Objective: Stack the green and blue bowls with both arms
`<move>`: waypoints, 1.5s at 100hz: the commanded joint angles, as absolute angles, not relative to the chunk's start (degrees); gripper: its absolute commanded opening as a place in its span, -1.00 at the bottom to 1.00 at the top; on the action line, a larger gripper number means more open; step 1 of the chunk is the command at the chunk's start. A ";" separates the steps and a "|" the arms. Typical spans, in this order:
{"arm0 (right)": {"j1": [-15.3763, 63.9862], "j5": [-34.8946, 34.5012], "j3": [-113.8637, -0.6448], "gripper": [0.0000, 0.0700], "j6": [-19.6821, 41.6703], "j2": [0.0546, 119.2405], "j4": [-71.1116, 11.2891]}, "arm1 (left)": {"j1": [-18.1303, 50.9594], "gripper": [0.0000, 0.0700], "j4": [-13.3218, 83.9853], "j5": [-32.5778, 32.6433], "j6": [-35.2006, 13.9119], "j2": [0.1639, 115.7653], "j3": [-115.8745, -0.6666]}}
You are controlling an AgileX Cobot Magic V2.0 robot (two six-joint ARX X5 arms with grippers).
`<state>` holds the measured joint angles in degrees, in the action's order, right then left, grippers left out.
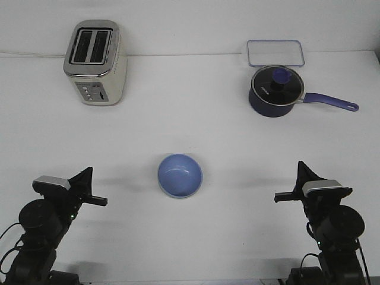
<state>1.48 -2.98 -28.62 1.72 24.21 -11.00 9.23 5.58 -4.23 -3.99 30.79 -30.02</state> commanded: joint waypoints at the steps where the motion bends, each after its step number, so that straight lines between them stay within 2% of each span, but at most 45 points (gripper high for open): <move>1: 1.58 -2.94 -29.15 -0.98 1.43 24.43 -10.28 | 9.23 -0.97 4.75 -3.99 -3.99 30.98 -30.87; 120: 1.58 -2.94 -29.15 -0.98 1.45 24.40 -10.28 | 9.30 -0.97 4.05 -3.99 -3.92 28.86 -30.89; 150: 1.58 -2.96 -29.15 -0.98 1.43 24.40 -10.26 | 8.10 -0.97 -3.79 -3.99 -2.26 23.22 -25.65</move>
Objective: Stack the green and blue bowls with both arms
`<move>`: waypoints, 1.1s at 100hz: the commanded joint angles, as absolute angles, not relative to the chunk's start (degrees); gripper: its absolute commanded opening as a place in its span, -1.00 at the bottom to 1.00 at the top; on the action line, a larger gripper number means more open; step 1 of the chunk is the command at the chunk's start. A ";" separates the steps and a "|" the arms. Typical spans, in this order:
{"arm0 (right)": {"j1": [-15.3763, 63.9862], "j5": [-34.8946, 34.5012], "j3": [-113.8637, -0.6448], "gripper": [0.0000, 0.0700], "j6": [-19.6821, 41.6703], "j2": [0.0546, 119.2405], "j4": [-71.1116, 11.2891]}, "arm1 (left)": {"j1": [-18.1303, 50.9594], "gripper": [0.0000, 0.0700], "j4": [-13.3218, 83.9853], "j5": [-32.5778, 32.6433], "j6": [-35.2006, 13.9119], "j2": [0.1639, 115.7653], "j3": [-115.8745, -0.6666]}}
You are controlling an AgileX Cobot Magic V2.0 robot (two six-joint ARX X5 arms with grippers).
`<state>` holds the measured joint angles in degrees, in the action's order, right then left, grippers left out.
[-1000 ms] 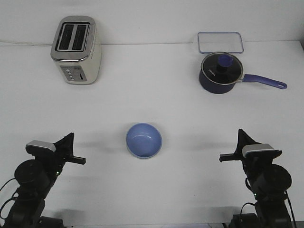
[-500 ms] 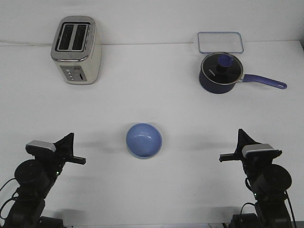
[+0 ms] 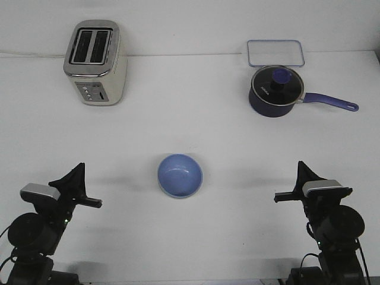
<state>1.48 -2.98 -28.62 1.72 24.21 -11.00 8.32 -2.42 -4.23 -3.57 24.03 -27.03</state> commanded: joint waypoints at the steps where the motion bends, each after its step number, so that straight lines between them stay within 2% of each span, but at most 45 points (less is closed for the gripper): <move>1: 1.58 -2.96 -29.15 -0.98 1.43 24.40 -10.28 | 8.08 -0.97 -3.95 -3.99 -2.22 23.07 -25.45; 26: 1.58 -2.94 -29.15 -0.98 1.45 24.43 -10.26 | 6.17 -0.97 -12.19 -3.99 -2.13 14.83 -14.33; 59: 1.58 -2.96 -29.15 -0.98 1.43 24.40 -10.26 | 4.19 -0.97 -13.17 -3.99 -2.44 3.33 -2.96; 71: 1.58 -2.94 -29.15 -0.98 1.43 24.40 -10.28 | 3.42 -0.97 -13.32 -3.99 -2.57 -0.01 -0.91; 110: 1.58 -2.96 -29.17 -0.98 1.45 24.40 -10.17 | 2.37 -0.97 -13.34 -3.99 -2.15 0.19 -0.78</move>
